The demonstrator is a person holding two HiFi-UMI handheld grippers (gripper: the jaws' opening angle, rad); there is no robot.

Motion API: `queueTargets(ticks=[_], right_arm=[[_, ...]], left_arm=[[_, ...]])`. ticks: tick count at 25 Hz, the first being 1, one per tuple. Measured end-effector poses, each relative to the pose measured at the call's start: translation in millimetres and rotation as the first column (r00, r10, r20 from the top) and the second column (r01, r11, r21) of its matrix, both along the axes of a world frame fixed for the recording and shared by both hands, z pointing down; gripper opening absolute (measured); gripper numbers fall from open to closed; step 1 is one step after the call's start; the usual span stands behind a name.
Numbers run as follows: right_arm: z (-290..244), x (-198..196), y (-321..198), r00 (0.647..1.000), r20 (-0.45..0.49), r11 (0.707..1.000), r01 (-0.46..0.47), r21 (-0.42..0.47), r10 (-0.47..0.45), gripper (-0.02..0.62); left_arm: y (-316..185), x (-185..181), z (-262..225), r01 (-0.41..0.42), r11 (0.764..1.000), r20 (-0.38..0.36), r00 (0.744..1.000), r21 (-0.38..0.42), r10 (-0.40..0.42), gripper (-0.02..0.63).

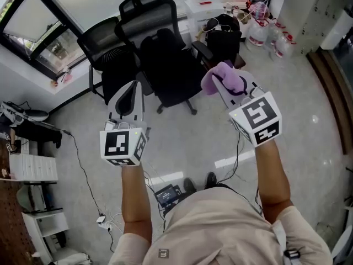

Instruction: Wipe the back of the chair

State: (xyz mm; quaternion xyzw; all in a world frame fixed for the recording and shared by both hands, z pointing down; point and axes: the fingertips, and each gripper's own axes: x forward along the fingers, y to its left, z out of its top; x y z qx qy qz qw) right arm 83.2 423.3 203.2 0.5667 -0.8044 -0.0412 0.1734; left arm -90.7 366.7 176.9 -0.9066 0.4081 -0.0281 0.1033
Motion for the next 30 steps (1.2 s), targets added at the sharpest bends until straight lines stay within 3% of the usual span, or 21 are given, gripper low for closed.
queueTargets(ticks=[10,18,24,30], right_arm=[[3.1,33.4,-4.9,0.999,0.035,1.000,0.020,0.008,-0.020,0.017],[11.2,40.0,-27.6,0.995,0.096,0.999,0.032,0.022,-0.033,0.021],[17.5,36.8,-78.8,0.997,0.078,1.000,0.010,0.014,-0.011,0.021],[14.1,32.6,-157.9,0.998,0.052,0.999,-0.031,0.016,0.030,0.021]], left_arm=[[0.5,34.5,0.6,0.019,1.000,0.032,0.999,0.009,-0.019,0.006],[-20.7,41.0,13.0,0.022,1.000,0.034,0.999,0.006,-0.022,0.006],[-79.3,36.3,22.9,-0.001,1.000,0.005,1.000,0.003,0.001,0.006],[-171.6,26.2,22.5,-0.030,0.999,-0.019,0.999,0.012,0.031,0.006]])
